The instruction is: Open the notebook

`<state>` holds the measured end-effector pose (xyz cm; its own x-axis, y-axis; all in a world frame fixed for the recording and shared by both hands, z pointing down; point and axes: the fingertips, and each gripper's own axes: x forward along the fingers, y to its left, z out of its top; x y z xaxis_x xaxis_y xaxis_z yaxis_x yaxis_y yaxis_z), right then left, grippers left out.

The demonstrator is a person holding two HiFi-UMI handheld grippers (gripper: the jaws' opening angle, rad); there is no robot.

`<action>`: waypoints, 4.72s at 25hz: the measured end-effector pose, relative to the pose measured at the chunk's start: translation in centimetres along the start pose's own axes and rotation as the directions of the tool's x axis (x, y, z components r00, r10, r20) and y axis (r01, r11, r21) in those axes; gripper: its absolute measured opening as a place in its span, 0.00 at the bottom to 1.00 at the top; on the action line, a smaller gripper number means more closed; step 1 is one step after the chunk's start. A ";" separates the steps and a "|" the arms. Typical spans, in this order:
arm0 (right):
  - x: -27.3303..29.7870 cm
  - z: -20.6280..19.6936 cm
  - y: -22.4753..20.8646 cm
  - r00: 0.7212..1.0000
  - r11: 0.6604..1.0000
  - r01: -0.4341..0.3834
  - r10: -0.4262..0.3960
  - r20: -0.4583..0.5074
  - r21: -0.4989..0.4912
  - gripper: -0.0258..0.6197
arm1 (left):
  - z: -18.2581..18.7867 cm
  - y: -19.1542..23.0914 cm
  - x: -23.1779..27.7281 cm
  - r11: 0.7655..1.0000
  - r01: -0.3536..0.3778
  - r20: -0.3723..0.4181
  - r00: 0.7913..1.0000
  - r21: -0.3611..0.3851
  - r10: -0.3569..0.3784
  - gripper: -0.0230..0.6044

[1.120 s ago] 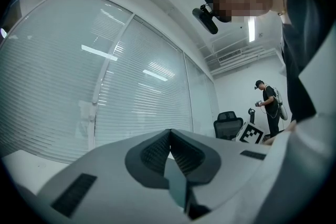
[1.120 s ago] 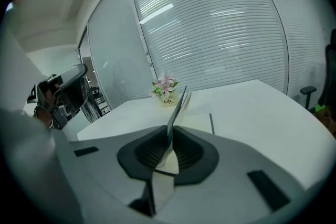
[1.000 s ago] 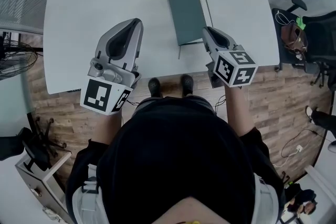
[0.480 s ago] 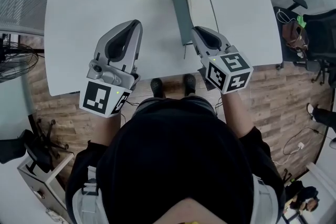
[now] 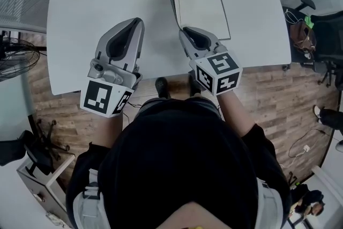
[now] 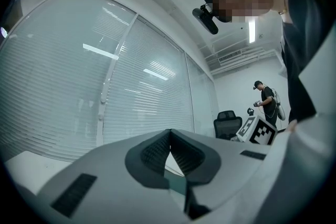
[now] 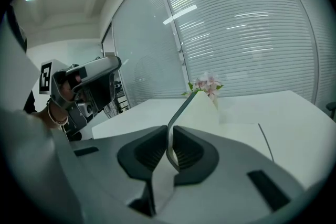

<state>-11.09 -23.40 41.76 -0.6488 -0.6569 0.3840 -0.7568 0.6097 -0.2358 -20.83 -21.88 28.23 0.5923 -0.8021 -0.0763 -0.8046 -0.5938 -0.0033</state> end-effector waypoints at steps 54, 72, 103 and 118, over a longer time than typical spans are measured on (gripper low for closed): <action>8.6 -10.6 4.4 0.967 0.999 -0.053 0.049 -0.249 -0.008 0.13 | -0.5 -0.1 -3.2 0.997 0.068 -0.024 0.997 0.030 -0.068 0.06; 8.0 -8.8 5.8 0.974 0.990 -0.134 0.141 -0.180 0.051 0.18 | -0.3 0.7 -3.0 0.999 0.028 -0.023 0.999 0.033 -0.027 0.06; -4.4 6.7 -1.5 0.962 0.992 -0.124 0.122 0.243 -0.009 0.15 | 0.9 -4.9 2.5 0.999 0.041 0.032 0.999 0.024 -0.042 0.06; -10.8 13.0 -2.9 0.914 0.987 -0.079 0.128 0.385 -0.142 0.15 | 2.0 -6.9 4.9 0.998 0.034 0.050 0.998 0.047 -0.036 0.06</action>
<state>-2.94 -23.82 26.70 -0.7207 -0.6929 -0.0226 -0.6845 0.7163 -0.1356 -12.48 -21.54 25.92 0.6179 -0.7761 -0.1259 -0.7854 -0.6167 -0.0525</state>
